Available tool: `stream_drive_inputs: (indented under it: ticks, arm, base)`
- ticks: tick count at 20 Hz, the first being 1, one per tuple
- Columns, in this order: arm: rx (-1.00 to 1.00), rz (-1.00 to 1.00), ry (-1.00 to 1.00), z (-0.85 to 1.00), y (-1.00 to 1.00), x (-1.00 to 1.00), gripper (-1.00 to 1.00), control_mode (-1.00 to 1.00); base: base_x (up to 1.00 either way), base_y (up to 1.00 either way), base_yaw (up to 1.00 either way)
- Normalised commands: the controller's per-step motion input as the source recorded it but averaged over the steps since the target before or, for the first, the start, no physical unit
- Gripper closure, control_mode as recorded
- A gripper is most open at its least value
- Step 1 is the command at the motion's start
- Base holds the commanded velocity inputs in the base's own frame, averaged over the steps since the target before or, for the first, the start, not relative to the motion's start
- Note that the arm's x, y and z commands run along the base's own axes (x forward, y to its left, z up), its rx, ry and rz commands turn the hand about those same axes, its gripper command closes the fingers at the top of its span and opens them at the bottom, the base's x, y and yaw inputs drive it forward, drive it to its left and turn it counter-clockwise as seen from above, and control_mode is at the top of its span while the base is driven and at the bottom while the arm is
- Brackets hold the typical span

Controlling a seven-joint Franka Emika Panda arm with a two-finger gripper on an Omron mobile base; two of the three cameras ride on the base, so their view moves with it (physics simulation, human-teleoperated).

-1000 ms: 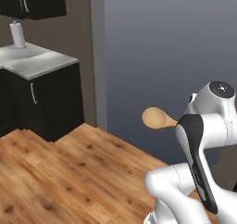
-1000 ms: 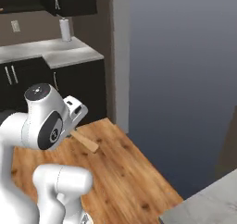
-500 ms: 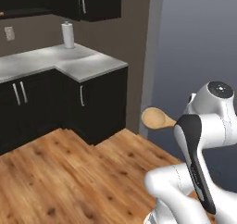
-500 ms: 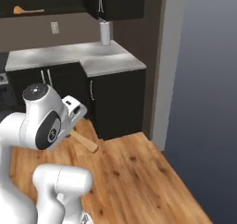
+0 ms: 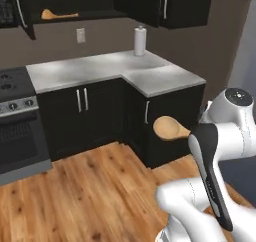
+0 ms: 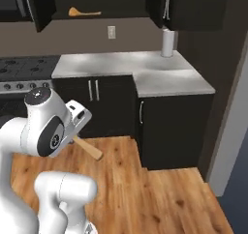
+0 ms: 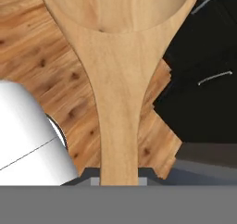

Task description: Organize the utensils by type. Pick up the wooden spoons from the counter and place them in the open cabinet. Then pick up the metallic utensils from the counter and place them in the open drawer.

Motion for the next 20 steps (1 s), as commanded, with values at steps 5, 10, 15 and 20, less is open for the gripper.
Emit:
stream_drive_inputs:
  ticks: [5,10,15,20]
  arm:
    - [0.00,0.00,0.00,0.00,0.00,0.00,1.00,1.00]
    - [0.00,0.00,0.00,0.00,0.00,0.00,1.00,1.00]
    - [0.00,0.00,0.00,0.00,0.00,0.00,1.00,1.00]
    - [0.00,0.00,0.00,0.00,0.00,0.00,1.00,1.00]
  base:
    - [0.87,0.03,0.61]
    - [1.00,-0.08,0.44]
    - [0.91,-0.30,0.20]
    - [0.83,-0.41,0.06]
